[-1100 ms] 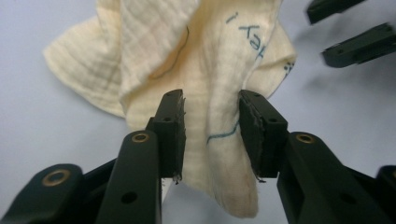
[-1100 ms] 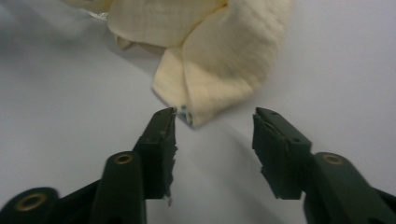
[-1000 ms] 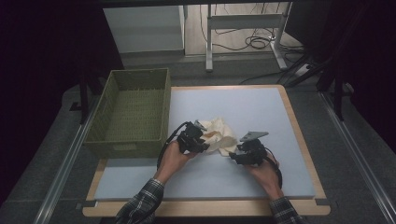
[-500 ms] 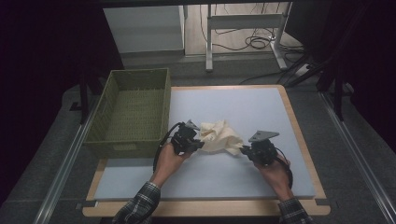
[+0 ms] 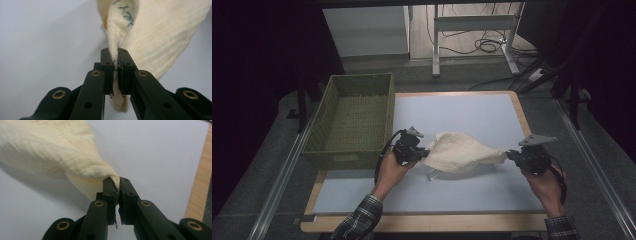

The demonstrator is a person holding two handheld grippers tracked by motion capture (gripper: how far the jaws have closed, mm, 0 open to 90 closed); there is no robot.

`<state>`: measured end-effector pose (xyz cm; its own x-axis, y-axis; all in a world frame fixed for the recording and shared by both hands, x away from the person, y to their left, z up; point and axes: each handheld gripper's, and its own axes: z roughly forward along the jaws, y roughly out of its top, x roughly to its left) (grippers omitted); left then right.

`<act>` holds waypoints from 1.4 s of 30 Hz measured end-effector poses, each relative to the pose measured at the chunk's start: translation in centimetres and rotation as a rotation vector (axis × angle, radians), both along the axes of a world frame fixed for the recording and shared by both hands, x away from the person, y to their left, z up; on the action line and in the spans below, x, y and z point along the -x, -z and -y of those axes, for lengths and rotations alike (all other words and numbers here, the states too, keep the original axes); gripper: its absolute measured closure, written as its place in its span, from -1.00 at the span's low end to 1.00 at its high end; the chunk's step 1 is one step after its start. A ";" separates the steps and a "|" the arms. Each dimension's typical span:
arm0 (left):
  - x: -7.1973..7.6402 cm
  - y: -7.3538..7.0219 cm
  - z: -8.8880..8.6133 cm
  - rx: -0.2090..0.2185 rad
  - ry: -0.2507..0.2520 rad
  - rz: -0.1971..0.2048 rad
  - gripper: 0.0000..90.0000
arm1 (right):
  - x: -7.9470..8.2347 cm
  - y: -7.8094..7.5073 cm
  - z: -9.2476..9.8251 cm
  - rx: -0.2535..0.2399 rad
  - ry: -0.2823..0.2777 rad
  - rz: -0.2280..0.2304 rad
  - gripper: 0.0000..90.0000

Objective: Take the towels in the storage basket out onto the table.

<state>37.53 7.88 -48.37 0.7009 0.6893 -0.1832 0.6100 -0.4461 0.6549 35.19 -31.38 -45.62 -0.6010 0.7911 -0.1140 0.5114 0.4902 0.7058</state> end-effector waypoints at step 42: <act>1.7 4.4 0.7 -0.045 0.015 0.003 0.81 | -1.0 6.0 -8.3 -0.132 -0.152 -0.129 0.89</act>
